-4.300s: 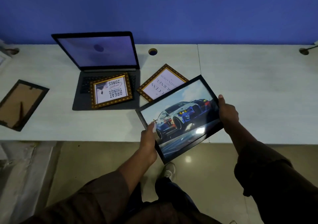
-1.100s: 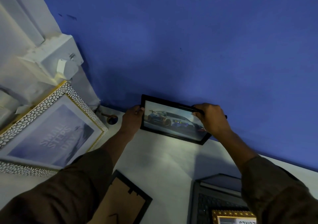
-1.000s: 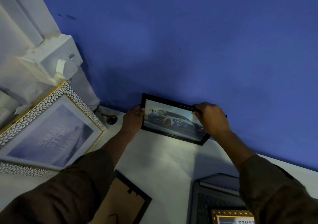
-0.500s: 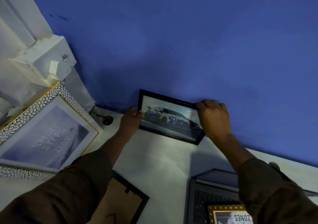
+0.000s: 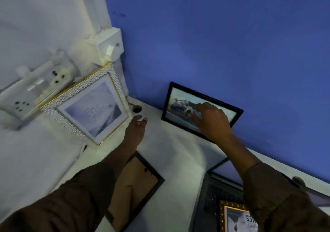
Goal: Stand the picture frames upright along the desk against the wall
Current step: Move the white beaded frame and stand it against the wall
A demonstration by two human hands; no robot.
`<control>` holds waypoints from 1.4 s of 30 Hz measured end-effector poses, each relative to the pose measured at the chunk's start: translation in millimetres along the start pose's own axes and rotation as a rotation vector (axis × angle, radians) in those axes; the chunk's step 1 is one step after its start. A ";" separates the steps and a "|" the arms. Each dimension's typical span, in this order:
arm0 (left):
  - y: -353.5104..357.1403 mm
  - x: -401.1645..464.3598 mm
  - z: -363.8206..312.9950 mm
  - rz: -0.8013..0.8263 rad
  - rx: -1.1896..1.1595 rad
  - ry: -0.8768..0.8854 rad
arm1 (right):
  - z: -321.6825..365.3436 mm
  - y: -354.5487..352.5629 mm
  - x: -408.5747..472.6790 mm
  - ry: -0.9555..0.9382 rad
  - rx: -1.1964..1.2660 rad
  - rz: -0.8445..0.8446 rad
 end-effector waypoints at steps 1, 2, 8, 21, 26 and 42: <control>-14.5 -13.9 10.0 -0.027 -0.013 -0.018 | 13.2 -0.5 -4.7 -0.030 0.025 0.015; -25.4 -23.1 16.0 -0.052 -0.026 -0.030 | 22.8 -1.0 -6.2 -0.065 0.028 0.018; -117.0 -96.6 61.8 -0.366 -0.211 -0.132 | 91.3 8.2 -15.1 -0.179 0.280 0.066; -218.5 -100.1 96.1 -0.460 -0.292 -0.145 | 178.1 57.0 50.3 -0.058 0.660 0.240; -223.5 -65.3 84.7 -0.391 -0.130 -0.080 | 194.9 89.0 103.6 0.012 0.684 0.276; -225.9 -51.1 43.2 -0.327 0.114 0.296 | 206.0 122.1 139.3 0.081 0.975 0.379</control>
Point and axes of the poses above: each hand's wrist, its own x-axis towards the middle knuckle, its own y-axis out of the palm, z = x × y, the point moved 8 cm from there along x, towards the middle knuckle, and after that the axes turned 4 degrees about -y, right-handed, at the moved point
